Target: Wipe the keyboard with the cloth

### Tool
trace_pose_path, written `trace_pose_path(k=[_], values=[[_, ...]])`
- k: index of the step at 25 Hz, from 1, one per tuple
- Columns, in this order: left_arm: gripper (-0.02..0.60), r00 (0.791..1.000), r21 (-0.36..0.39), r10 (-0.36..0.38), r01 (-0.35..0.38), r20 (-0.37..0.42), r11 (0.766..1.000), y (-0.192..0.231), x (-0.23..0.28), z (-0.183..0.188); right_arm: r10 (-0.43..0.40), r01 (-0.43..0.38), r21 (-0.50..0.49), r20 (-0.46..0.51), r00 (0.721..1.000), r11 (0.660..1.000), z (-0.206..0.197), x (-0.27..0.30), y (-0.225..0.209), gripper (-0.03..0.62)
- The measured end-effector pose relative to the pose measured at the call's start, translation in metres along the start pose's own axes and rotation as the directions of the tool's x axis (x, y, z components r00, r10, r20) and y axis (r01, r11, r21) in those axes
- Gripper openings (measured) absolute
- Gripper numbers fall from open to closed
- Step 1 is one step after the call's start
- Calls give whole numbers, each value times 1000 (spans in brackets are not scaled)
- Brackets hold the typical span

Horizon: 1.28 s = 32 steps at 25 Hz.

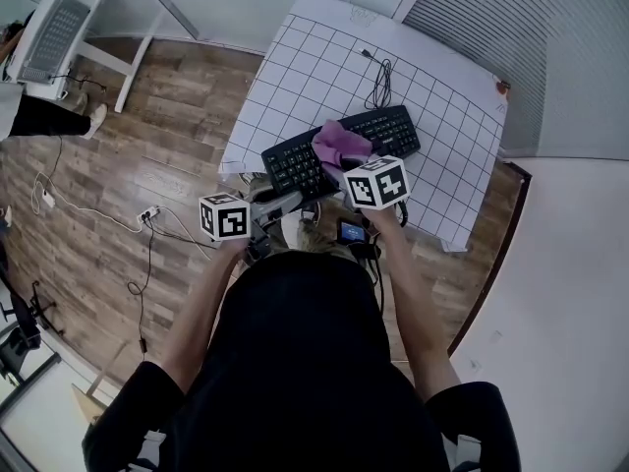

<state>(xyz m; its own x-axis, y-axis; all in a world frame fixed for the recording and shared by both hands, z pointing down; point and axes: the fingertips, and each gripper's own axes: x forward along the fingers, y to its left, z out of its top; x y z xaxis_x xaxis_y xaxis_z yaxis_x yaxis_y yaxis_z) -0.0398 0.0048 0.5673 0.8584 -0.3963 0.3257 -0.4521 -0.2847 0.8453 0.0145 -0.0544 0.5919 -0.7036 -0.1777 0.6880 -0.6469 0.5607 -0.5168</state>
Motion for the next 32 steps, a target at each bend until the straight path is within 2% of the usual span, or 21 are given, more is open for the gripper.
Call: trace_pose_path(k=[2, 5, 10, 14, 17, 23, 27, 29, 32], values=[[118, 1000, 8, 3, -3, -12, 1000, -2, 1, 1, 9, -9, -7, 9, 1000, 1000, 2, -1, 8, 52], [122, 1000, 21, -2, 2, -29, 1000, -6, 3, 1, -22, 22, -49, -1, 1000, 999, 2, -2, 9, 52], [130, 999, 30, -11, 12, -34, 999, -9, 4, 1, -5, 4, -39, -5, 1000, 999, 3, -5, 10, 52], [138, 999, 38, -3, 5, -48, 999, -8, 5, -4, 53, -52, -12, 4, 999, 999, 1, -3, 26, 52], [138, 998, 42, 0, 2, -58, 999, -7, 4, -6, 30, -30, -36, 2, 1000, 999, 0, 0, 29, 52], [156, 998, 63, -16, 20, -68, 998, -12, 6, -7, 45, -45, -30, 3, 999, 999, -1, -4, 30, 52], [160, 997, 73, -16, 22, -74, 997, -12, 8, -8, 103, -102, -49, 10, 995, 994, 1, -2, 46, 52], [158, 996, 83, -5, 12, -86, 996, -10, 7, -10, 107, -106, -76, 12, 994, 991, 1, 1, 53, 52], [160, 995, 100, 4, 6, -104, 995, -10, 8, -13, 164, -162, -76, 12, 986, 984, 0, 3, 65, 52]])
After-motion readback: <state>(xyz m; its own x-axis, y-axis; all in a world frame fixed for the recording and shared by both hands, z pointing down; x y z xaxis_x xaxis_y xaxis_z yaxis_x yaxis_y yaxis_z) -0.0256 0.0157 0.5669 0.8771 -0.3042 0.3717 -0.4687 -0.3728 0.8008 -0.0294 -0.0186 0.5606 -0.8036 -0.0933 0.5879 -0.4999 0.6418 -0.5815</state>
